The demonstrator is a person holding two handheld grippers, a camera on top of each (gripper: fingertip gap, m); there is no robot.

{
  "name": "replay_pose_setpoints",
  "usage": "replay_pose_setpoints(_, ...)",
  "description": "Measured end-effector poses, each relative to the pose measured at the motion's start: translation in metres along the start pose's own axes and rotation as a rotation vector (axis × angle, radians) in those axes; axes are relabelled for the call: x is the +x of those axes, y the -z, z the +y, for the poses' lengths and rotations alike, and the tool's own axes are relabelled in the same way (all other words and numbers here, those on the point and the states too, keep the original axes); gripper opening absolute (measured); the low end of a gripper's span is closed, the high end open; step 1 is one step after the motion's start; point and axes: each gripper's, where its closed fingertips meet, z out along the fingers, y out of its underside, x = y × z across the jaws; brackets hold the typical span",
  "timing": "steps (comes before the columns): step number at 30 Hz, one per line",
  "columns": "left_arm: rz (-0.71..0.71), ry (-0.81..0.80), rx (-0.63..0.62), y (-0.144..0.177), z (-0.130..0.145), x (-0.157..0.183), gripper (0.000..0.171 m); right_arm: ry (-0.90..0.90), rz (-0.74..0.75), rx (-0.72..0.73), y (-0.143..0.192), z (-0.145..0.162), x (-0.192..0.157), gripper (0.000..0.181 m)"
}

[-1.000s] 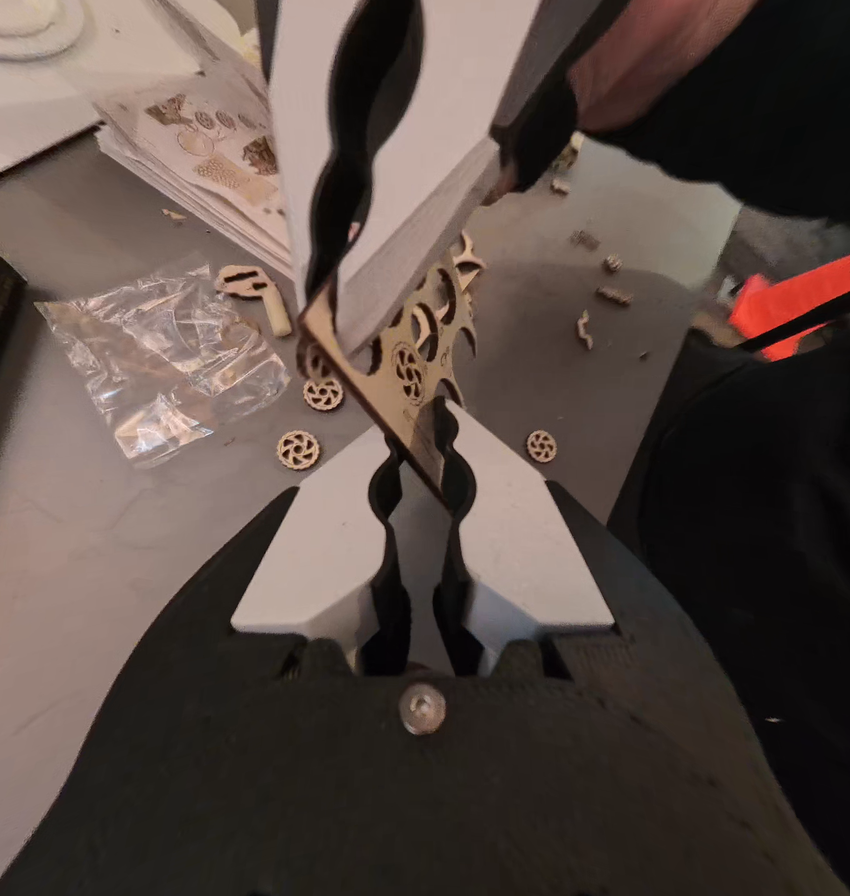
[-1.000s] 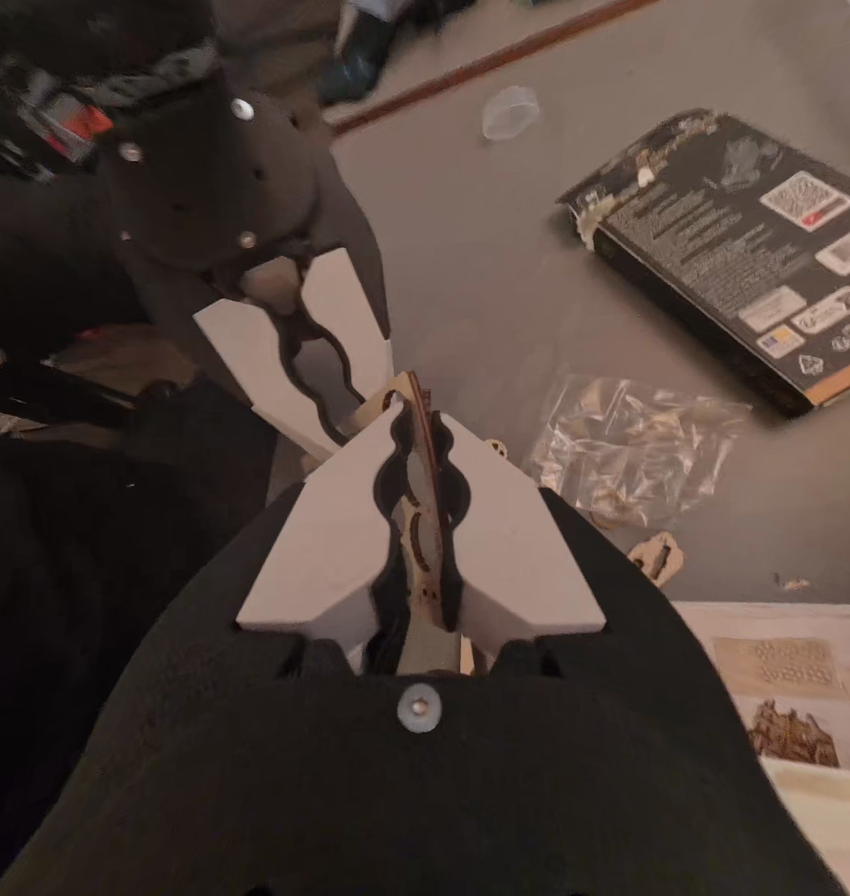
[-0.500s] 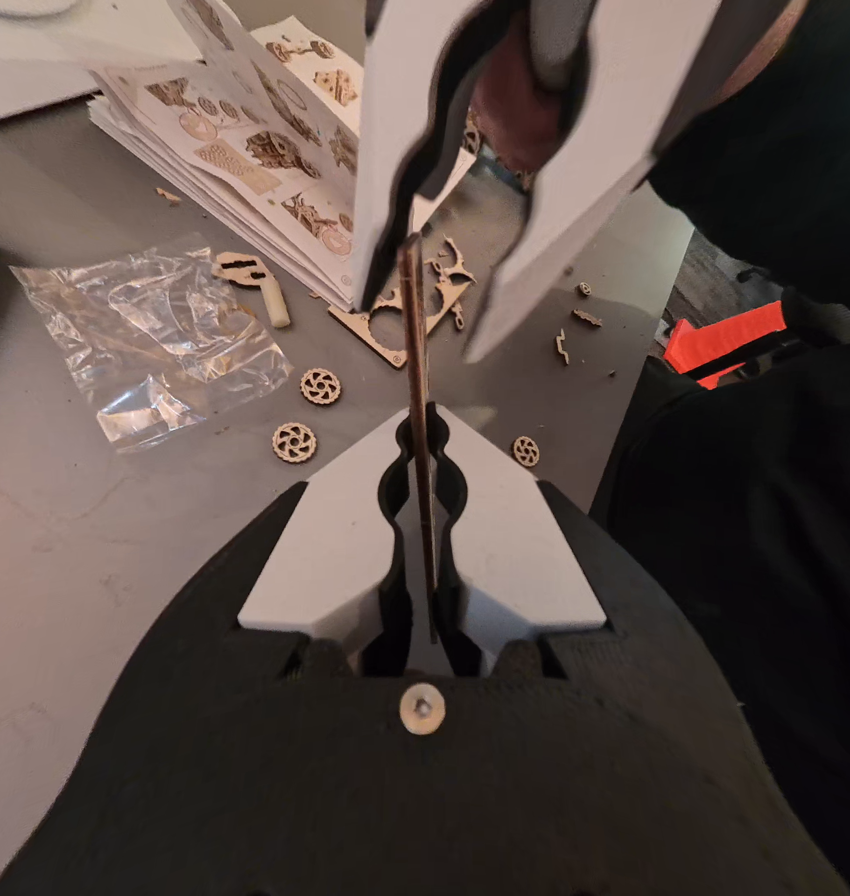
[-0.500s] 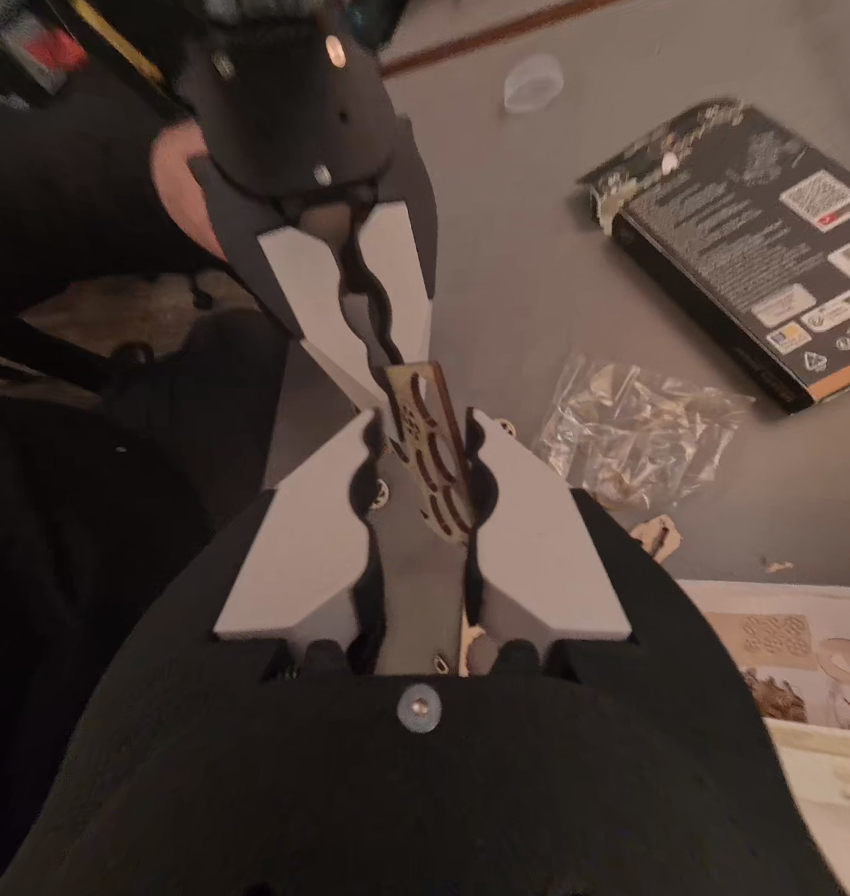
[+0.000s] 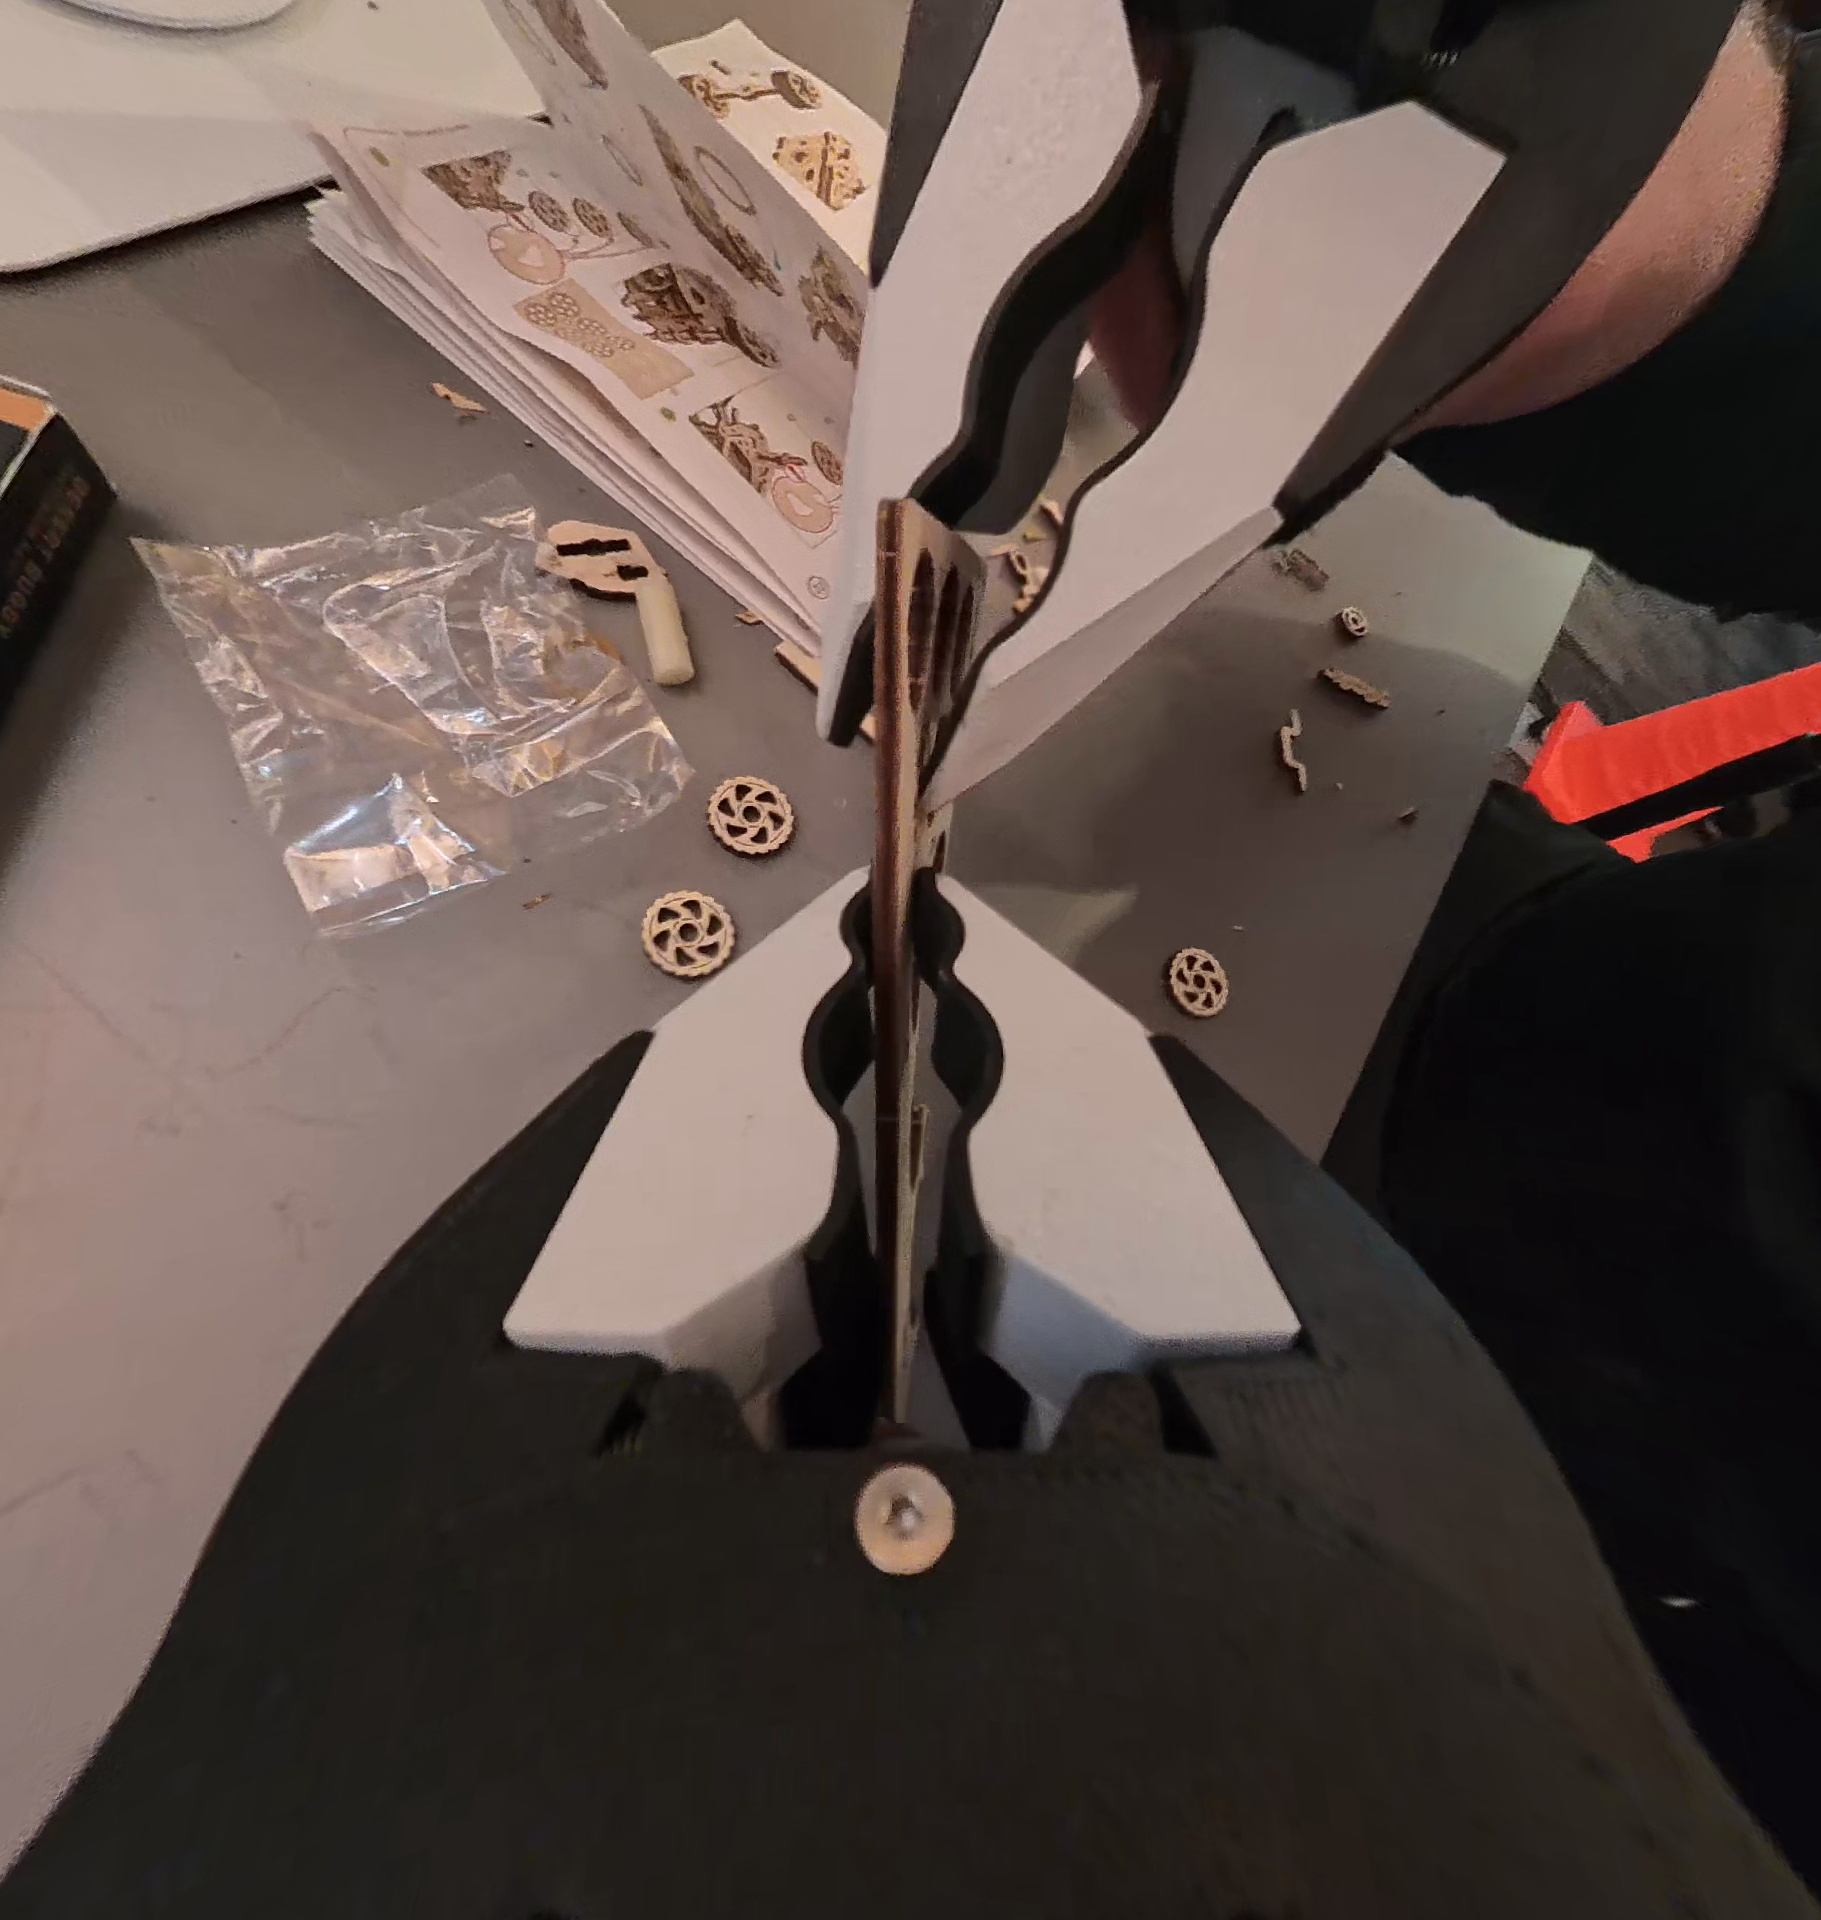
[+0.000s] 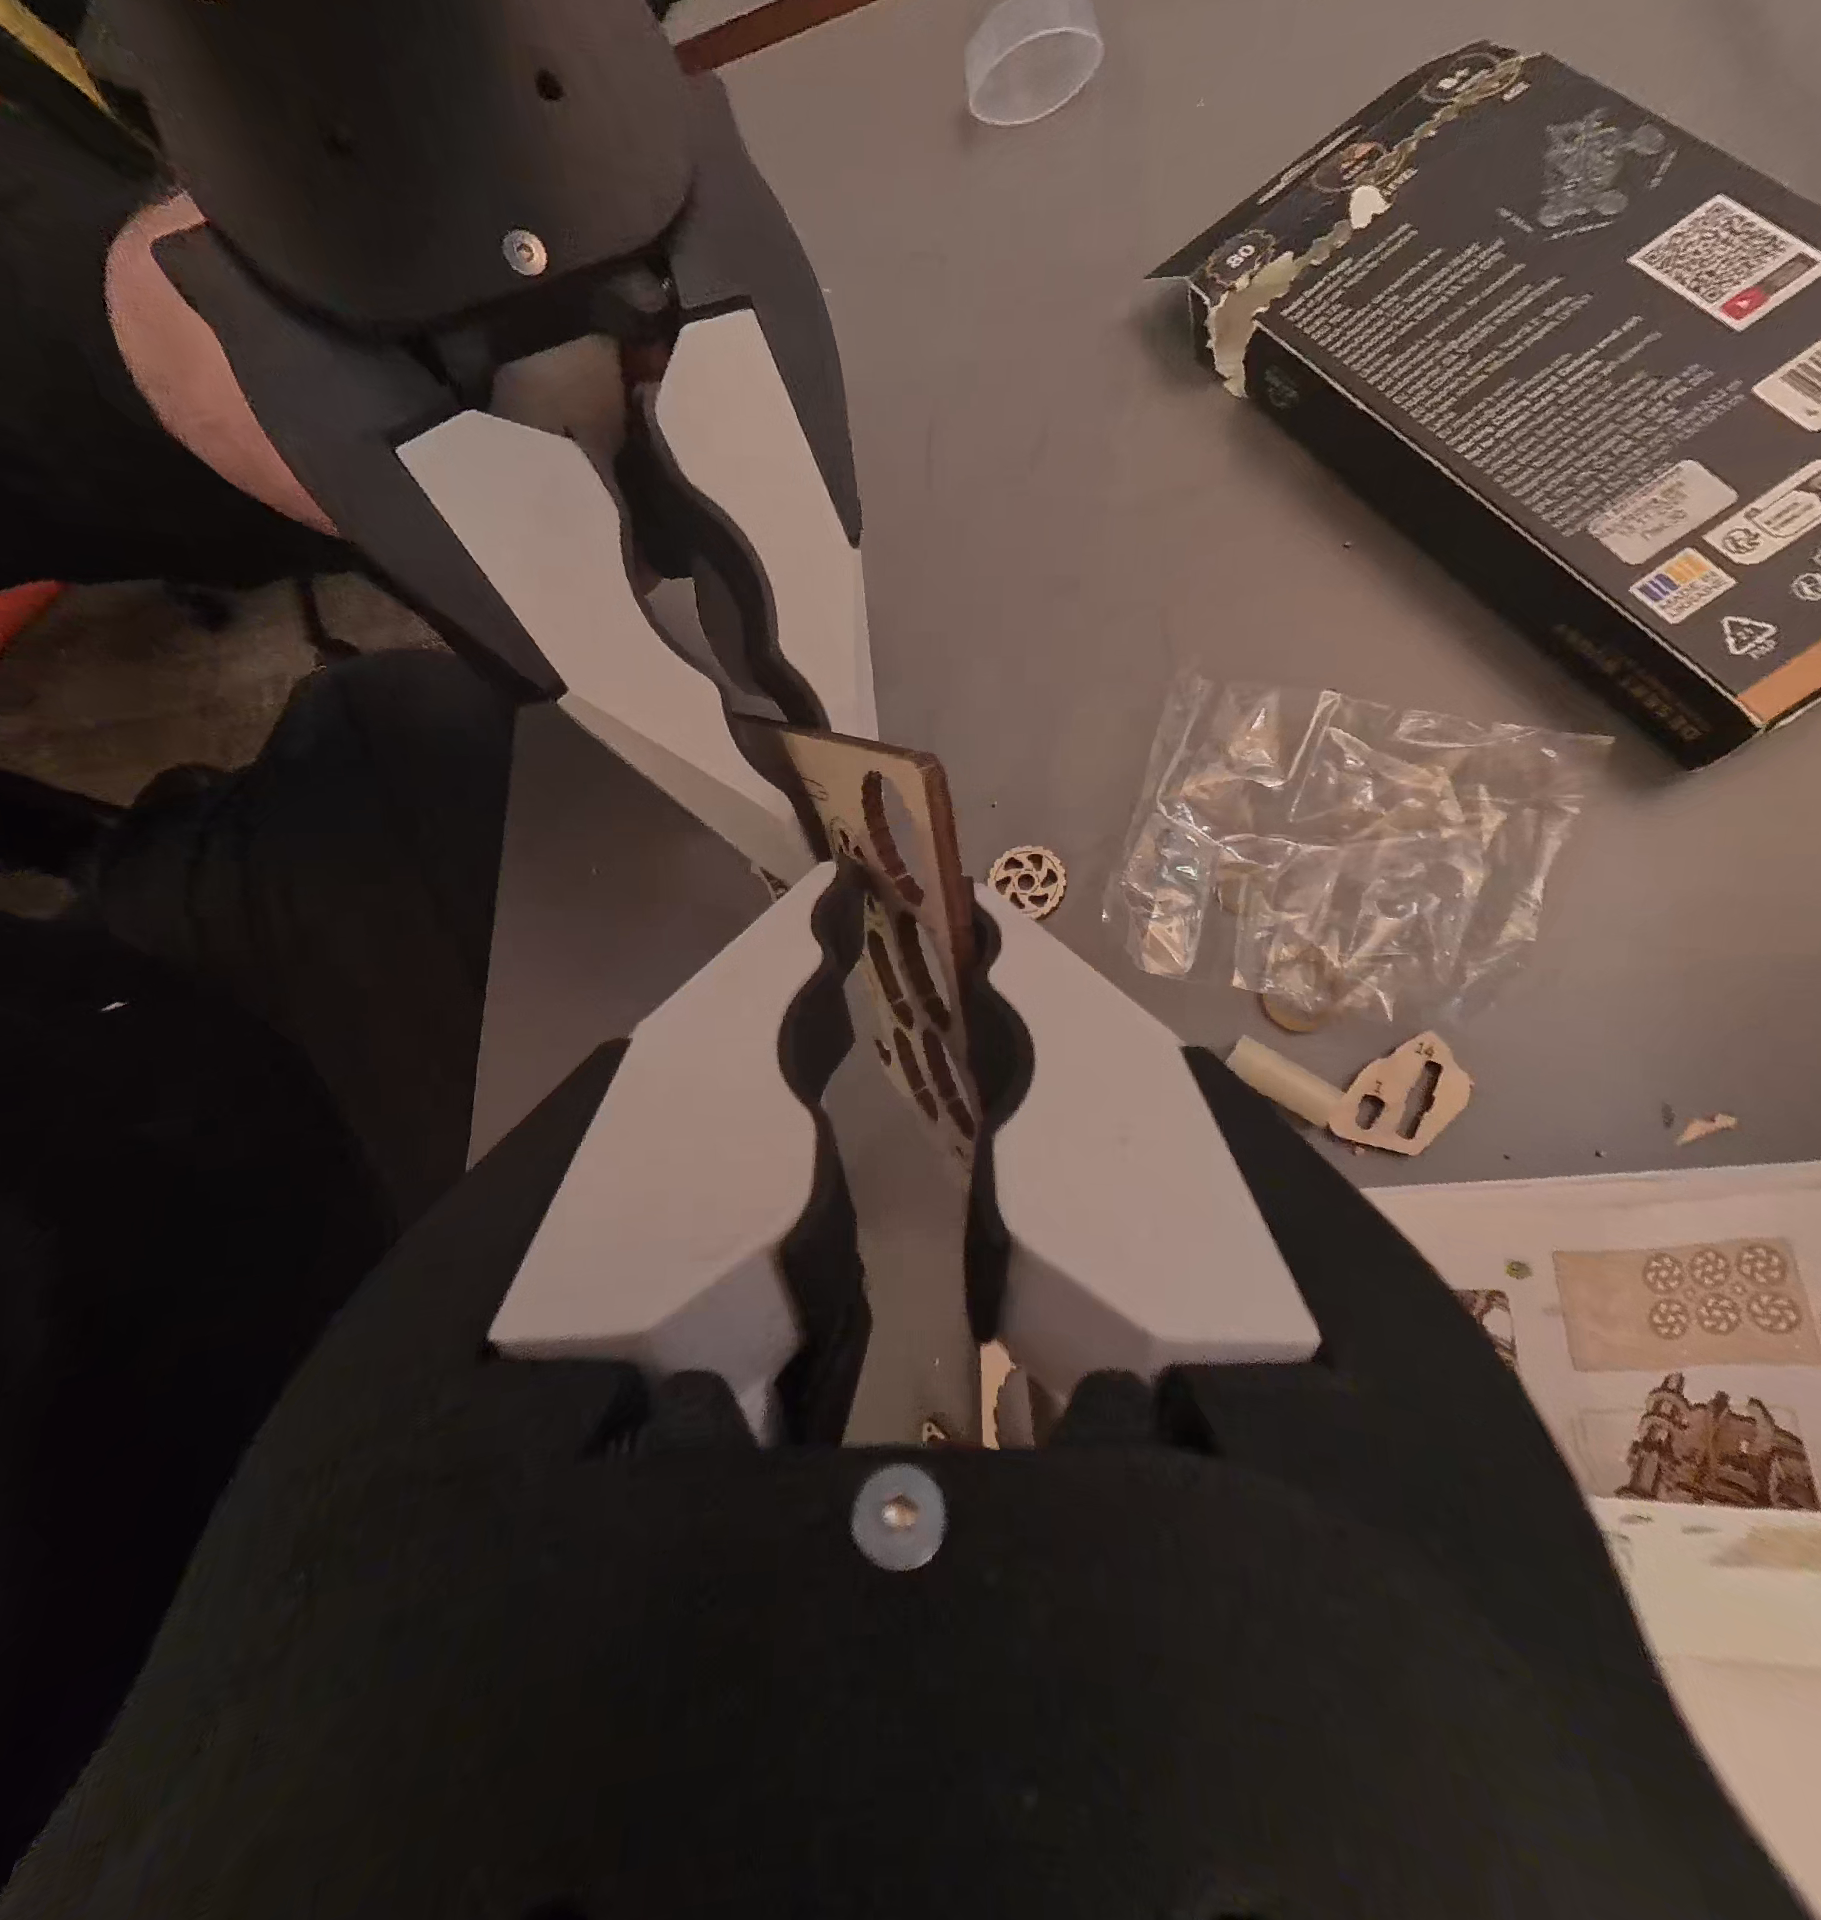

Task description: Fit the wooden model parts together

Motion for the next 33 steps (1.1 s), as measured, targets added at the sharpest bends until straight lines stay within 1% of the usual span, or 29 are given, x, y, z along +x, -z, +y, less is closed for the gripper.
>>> replay_pose_setpoints(4, -0.003, 0.018, 0.021, 0.001, -0.001, -0.003, 0.001, -0.050, -0.008, 0.053, -0.002, -0.002, 0.002, 0.016)
replay_pose_setpoints(7, 0.019, 0.048, 0.031, -0.004, 0.003, -0.003, 0.001, -0.083, -0.035, 0.072, -0.005, 0.005, 0.003, 0.015)
replay_pose_setpoints(10, 0.008, 0.056, 0.034, -0.007, 0.003, -0.006, 0.001, -0.096, -0.005, 0.097, -0.006, 0.007, 0.007, 0.015)
replay_pose_setpoints(11, 0.023, 0.068, 0.027, -0.011, 0.005, -0.002, 0.002, -0.081, 0.059, 0.105, -0.008, 0.008, 0.014, 0.015)
replay_pose_setpoints(12, 0.011, 0.069, 0.031, -0.014, 0.006, -0.004, 0.002, -0.083, 0.082, 0.094, -0.010, 0.012, 0.017, 0.015)
replay_pose_setpoints(15, 0.020, 0.071, 0.032, -0.010, 0.004, -0.005, 0.002, -0.087, 0.083, 0.157, -0.008, 0.008, 0.015, 0.016)
replay_pose_setpoints(17, 0.086, 0.105, 0.033, -0.012, 0.006, -0.001, 0.002, -0.115, 0.015, 0.131, -0.010, 0.012, 0.013, 0.016)
replay_pose_setpoints(18, 0.093, 0.110, 0.047, -0.013, 0.006, -0.001, 0.002, -0.110, 0.011, 0.129, -0.009, 0.012, 0.013, 0.015)
replay_pose_setpoints(23, 0.080, 0.075, 0.028, -0.011, 0.005, 0.002, 0.004, -0.093, -0.010, 0.119, -0.005, 0.011, 0.009, 0.014)
replay_pose_setpoints(26, 0.130, 0.101, 0.057, -0.011, 0.004, 0.006, 0.004, -0.075, 0.000, 0.126, -0.002, 0.009, 0.007, 0.013)
replay_pose_setpoints(28, 0.162, 0.106, 0.055, -0.011, 0.005, 0.009, 0.013, -0.081, -0.004, 0.139, 0.001, 0.007, 0.004, 0.011)
replay_pose_setpoints(30, 0.176, 0.114, 0.015, -0.009, 0.012, 0.008, 0.032, -0.103, -0.008, 0.184, 0.007, 0.000, 0.004, 0.011)
replay_pose_setpoints(31, 0.192, 0.126, 0.019, -0.006, 0.013, 0.008, 0.032, -0.128, -0.017, 0.220, 0.012, -0.004, 0.006, 0.010)
replay_pose_setpoints(33, 0.212, 0.139, 0.055, 0.003, 0.010, 0.007, 0.018, -0.226, -0.093, 0.289, 0.020, -0.010, 0.006, 0.007)
